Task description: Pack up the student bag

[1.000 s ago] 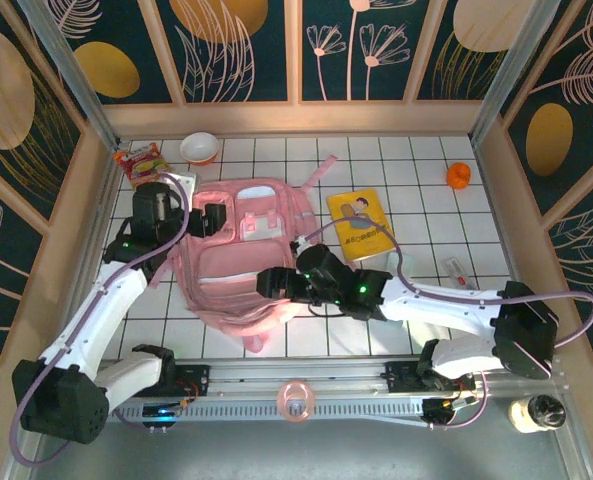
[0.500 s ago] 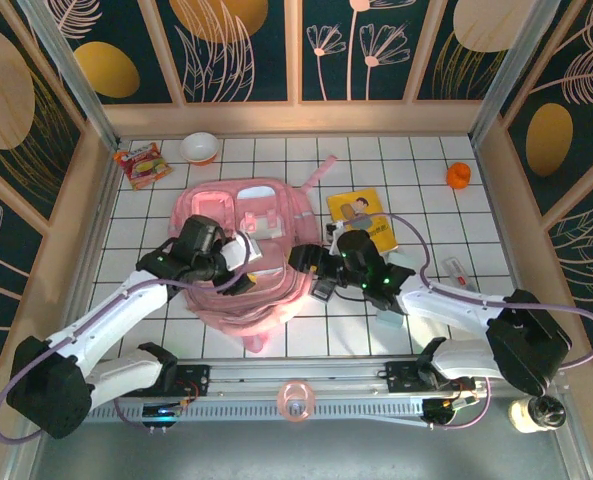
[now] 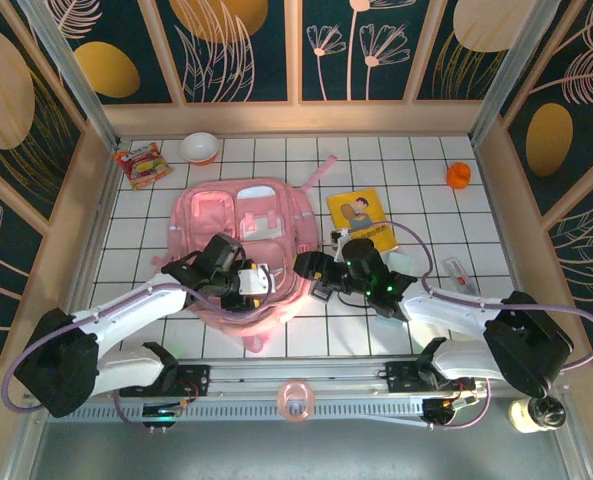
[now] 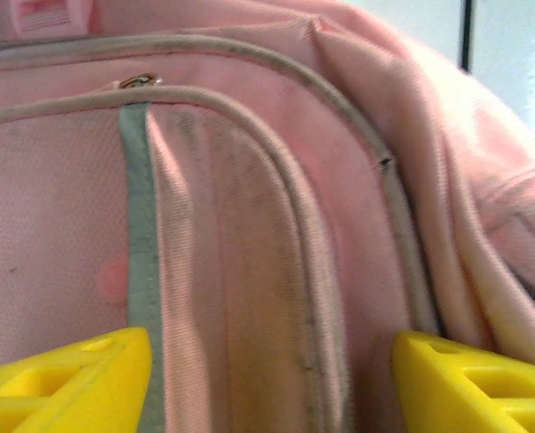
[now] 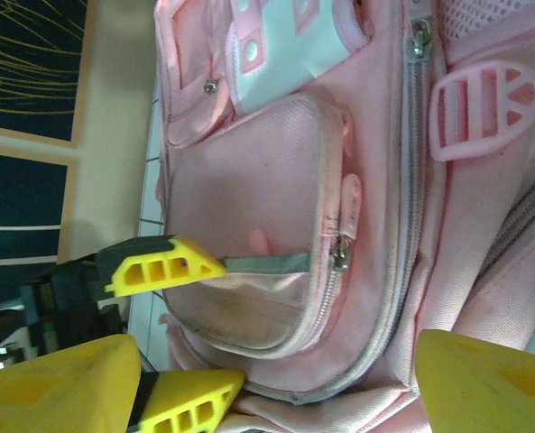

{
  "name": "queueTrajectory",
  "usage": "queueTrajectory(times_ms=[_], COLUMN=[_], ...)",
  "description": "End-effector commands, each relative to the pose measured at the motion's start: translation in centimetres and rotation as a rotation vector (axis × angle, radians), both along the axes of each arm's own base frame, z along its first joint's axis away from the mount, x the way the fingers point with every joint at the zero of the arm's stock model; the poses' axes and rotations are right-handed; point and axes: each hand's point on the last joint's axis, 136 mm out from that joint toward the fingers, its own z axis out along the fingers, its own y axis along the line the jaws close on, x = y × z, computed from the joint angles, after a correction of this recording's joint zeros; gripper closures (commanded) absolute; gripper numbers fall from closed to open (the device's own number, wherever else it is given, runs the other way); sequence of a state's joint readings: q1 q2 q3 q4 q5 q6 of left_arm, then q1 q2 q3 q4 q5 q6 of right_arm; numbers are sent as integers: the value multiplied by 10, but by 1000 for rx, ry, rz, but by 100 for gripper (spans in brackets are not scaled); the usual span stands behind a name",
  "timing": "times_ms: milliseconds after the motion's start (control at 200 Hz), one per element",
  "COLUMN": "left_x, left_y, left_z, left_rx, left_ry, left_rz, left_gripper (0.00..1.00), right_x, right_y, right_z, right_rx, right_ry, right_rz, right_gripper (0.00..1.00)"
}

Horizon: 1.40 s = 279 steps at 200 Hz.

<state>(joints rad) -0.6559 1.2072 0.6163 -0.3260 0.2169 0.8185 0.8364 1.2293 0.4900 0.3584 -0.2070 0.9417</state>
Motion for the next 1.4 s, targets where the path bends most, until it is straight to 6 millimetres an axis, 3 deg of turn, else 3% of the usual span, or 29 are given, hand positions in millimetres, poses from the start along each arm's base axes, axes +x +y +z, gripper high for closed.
queueTrajectory(times_ms=[0, 75, 160, 240, 290, 345, 425, 510, 646, 781, 881, 911, 931, 1046, 1176, 1391], left_x=[23, 26, 25, 24, 25, 28, 27, 25, 27, 31, 34, 33, 34, 38, 42, 44], left_y=[4, 7, 7, 3, -1, -7, -13, -16, -11, -1, 9, 12, 12, 17, 19, 19], left_z=[2, -1, -2, 10, 25, 47, 77, 104, 145, 180, 193, 189, 199, 215, 229, 238], left_rx=[26, 25, 14, -36, -93, -165, -249, -314, -407, -431, -387, -363, -362, -365, -377, -375], left_ry=[-152, -187, -195, -201, -206, -210, -211, -197, -194, -238, -243, -222, -237, -285, -308, -333], left_rz=[29, 49, 53, 61, 89, 128, 141, 130, 107, 83, 70, 65, 61, 68, 66, 49], left_gripper=[29, 28, 41, 61, 85, 100, 100, 100, 100, 100, 100, 100, 100, 100, 100, 100], right_x=[5, 4, 2, 1, 0, 0, 1, 3, 15, 14, 11, 10, 10, 17, 22, 29], right_y=[-6, -8, -9, -11, -15, -22, -35, -44, -63, -73, -76, -76, -77, -78, -64, -42], right_z=[12, 12, 14, 13, 9, 5, 0, 9, 32, 46, 46, 45, 45, 37, 34, 1], right_rx=[38, 43, 48, 44, 24, -15, -56, -17, -35, -101, -140, -154, -162, -194, -219, -270], right_ry=[-43, -43, -42, -34, -30, -32, -47, -116, -350, -628, -774, -815, -838, -868, -927, -963], right_rz=[-35, -43, -42, -46, -52, -71, -94, -94, -111, -64, -6, 8, 8, 10, 91, 244], right_gripper=[20, 21, 21, 21, 21, 20, 21, 22, 25, 28, 32, 33, 34, 36, 39, 40])
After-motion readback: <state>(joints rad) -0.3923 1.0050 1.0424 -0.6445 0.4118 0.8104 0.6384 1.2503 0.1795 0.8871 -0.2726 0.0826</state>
